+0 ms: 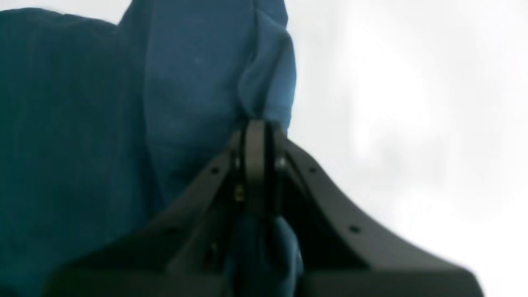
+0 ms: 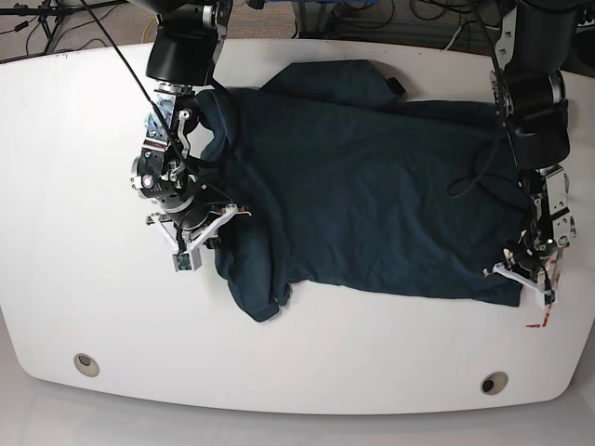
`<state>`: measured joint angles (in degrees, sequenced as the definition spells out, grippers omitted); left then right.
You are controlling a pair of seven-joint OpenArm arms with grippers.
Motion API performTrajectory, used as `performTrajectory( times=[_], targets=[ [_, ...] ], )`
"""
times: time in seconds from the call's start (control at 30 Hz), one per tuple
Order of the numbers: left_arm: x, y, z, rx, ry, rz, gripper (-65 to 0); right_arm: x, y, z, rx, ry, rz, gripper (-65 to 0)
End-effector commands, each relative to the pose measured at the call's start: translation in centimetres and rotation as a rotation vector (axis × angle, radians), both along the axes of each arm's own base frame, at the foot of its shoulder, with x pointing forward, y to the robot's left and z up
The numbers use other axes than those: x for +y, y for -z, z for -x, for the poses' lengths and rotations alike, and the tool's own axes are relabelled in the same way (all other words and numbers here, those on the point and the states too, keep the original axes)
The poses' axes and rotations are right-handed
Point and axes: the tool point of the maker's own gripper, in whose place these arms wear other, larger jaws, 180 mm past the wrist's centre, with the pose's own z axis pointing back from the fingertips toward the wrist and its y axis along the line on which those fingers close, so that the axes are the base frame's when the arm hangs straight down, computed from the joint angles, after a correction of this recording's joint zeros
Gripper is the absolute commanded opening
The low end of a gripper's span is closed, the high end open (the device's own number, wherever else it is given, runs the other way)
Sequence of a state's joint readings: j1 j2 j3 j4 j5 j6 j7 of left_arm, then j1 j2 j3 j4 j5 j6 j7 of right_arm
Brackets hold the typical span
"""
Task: Fold the T-shirt properly
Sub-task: 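Hold the sleeve with the right gripper and adjust the left grip on the hem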
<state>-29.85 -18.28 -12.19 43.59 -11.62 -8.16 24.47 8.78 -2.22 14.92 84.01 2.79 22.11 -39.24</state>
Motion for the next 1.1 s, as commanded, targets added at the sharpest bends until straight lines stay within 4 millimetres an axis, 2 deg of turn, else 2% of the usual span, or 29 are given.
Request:
performTrajectory(
  times=[0.0, 0.23, 0.33, 0.43, 0.63, 0.7, 0.77, 1.07],
  targets=[
    [0.83, -2.40, -1.29, -0.062, -0.007, -0.019, -64.6, -0.04, -1.84, -1.28, -0.064, 0.002, -0.005, -64.7],
    [0.83, -2.31, -1.20, -0.060, -0.007, -0.019, -64.2, -0.04, -1.84, -1.28, -0.064, 0.002, -0.005, -64.7],
    [0.87, -2.53, -1.27, -0.066, -0.008, -0.018, -59.9, -0.04, -1.84, -1.28, -0.064, 0.002, -0.005, -64.7],
    [0.99, -2.71, -1.32, -0.071, -0.012, -0.016, -50.6, -0.04, -1.84, -1.28, -0.064, 0.002, -0.005, -64.7],
    [1.16, -2.73, -1.30, -0.070, -0.014, -0.018, -22.1, -0.04, -1.84, -1.28, -0.064, 0.002, -0.005, -64.7],
    [1.50, -2.76, -1.20, -0.069, -0.018, -0.022, -15.8, -0.04, -1.84, -1.28, -0.064, 0.002, -0.005, -64.7],
    [1.59, -2.76, -1.17, -0.069, -0.019, -0.023, -14.4, -0.04, -1.84, -1.28, -0.064, 0.002, -0.005, -64.7],
    [1.39, -2.26, -1.09, -0.058, -0.016, -0.021, -17.2, 0.03, -1.84, -1.28, -0.064, 0.001, -0.006, -64.7]
  ],
)
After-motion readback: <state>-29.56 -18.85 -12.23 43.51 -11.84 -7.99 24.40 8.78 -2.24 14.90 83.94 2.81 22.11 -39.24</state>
